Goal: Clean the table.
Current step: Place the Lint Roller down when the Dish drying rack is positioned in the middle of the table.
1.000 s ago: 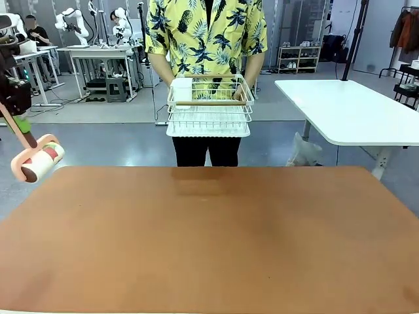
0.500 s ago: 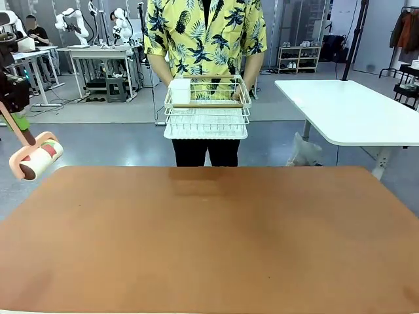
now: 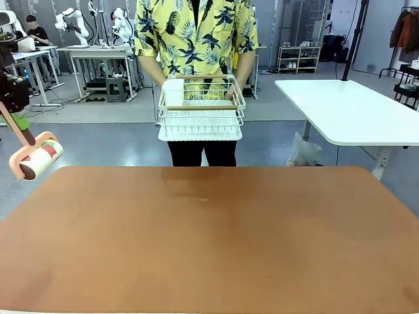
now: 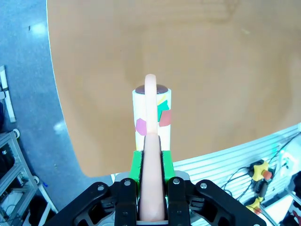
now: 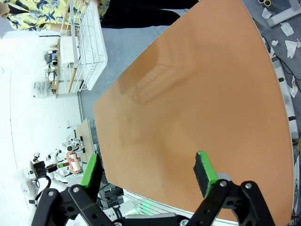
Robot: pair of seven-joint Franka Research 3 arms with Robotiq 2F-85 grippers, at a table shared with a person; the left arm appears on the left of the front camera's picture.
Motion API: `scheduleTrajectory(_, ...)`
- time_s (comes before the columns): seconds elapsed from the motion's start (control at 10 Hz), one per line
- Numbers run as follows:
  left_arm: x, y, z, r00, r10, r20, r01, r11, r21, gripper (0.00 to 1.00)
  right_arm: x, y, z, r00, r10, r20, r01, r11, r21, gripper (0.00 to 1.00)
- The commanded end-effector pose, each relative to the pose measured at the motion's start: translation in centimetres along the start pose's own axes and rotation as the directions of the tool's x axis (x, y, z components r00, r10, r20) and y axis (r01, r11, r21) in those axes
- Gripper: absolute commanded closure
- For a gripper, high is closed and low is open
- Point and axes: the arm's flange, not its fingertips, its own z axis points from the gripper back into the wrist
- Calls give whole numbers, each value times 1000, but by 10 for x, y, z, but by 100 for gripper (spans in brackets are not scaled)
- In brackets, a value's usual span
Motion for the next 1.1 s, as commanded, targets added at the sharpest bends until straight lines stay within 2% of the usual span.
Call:
scheduleTrajectory(0.0,0,1,7,1000,1,-14,-1,1000,5,79,-1,2,1,1000,1,2,-1,1000,16,0)
scheduleTrajectory(1.0,0,1,7,1000,1,-14,-1,1000,5,79,-1,2,1,1000,1,2,-1,1000,16,0)
